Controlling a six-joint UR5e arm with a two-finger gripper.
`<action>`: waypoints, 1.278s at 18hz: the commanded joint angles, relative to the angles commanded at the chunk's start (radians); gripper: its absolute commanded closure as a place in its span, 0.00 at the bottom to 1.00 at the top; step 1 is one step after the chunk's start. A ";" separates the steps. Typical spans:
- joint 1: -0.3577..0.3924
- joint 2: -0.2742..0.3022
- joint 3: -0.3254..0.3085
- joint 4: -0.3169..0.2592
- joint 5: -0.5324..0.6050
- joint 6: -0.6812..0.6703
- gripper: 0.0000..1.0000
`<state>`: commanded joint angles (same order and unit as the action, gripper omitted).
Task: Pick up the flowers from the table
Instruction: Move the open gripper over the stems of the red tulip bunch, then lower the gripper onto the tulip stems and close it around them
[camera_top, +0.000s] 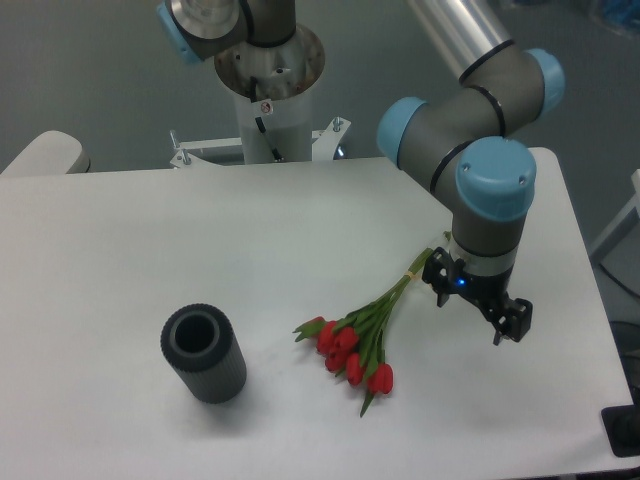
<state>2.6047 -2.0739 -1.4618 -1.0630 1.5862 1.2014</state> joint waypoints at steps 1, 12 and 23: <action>-0.006 0.000 -0.014 0.000 -0.002 -0.034 0.00; -0.052 0.054 -0.182 0.021 -0.009 -0.056 0.00; -0.083 0.051 -0.310 0.191 -0.011 -0.036 0.00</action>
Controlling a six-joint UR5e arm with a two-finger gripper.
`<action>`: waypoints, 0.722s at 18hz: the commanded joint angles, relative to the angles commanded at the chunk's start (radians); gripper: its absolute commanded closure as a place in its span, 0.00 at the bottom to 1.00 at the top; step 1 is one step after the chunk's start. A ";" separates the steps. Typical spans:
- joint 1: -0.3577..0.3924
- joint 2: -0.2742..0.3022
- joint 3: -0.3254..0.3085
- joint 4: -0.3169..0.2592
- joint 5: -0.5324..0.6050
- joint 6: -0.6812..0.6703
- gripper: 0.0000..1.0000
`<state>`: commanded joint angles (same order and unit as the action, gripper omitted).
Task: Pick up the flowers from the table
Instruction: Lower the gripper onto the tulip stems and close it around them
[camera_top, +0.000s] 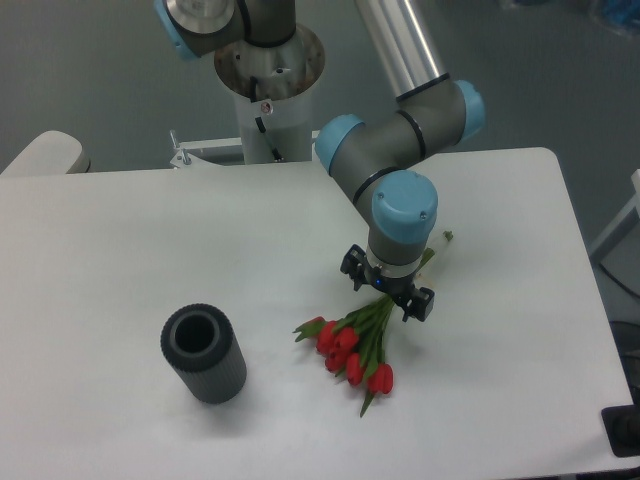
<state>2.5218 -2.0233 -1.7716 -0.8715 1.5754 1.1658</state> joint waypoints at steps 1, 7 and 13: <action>0.000 0.000 -0.006 0.006 0.000 0.000 0.00; -0.003 -0.028 -0.025 0.066 0.002 -0.003 0.00; -0.005 -0.043 -0.028 0.078 0.002 -0.005 0.00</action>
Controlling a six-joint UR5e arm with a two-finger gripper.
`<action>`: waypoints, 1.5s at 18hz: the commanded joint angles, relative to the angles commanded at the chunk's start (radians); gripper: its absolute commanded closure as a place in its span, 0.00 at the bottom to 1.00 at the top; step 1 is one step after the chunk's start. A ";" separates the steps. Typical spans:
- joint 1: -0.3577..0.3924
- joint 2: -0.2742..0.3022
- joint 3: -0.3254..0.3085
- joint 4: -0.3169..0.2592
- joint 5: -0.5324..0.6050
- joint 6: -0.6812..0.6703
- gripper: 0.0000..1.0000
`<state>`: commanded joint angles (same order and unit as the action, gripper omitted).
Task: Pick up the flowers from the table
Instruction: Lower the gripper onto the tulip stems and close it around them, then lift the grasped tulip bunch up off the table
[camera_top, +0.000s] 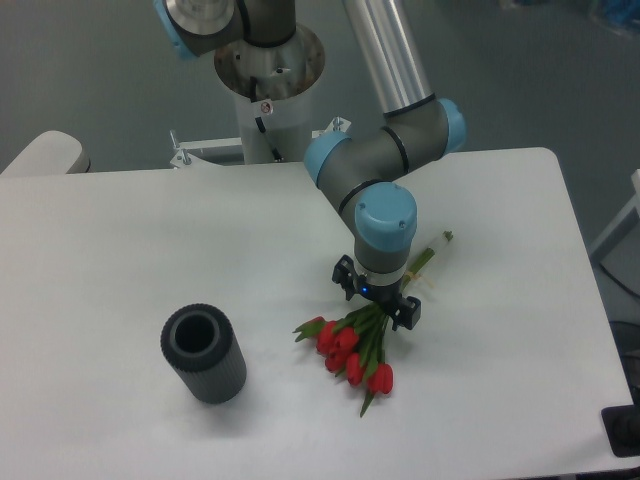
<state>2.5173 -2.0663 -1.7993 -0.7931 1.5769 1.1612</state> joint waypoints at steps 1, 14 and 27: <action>0.000 -0.002 -0.003 0.000 0.000 -0.002 0.00; 0.000 -0.002 -0.011 0.037 -0.002 0.005 0.74; -0.003 0.011 0.133 0.022 -0.105 0.002 0.82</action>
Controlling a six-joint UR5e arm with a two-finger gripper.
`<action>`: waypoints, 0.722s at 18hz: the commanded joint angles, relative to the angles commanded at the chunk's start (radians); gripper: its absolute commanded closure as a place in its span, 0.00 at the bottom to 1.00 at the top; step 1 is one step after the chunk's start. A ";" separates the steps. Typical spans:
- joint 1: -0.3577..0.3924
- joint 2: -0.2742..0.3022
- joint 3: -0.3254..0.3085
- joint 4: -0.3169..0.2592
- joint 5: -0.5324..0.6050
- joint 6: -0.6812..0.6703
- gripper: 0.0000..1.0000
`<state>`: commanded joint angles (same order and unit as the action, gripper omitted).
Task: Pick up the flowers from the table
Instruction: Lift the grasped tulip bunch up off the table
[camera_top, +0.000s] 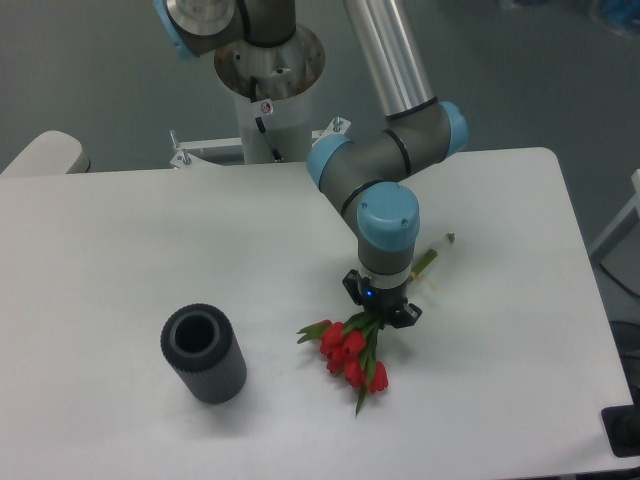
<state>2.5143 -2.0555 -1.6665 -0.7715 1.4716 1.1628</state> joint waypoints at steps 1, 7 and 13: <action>-0.011 0.006 0.028 -0.003 -0.026 0.001 0.82; 0.001 0.028 0.154 -0.008 -0.265 -0.017 0.82; 0.031 0.034 0.206 -0.006 -0.414 -0.072 0.82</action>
<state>2.5448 -2.0218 -1.4604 -0.7777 1.0571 1.0908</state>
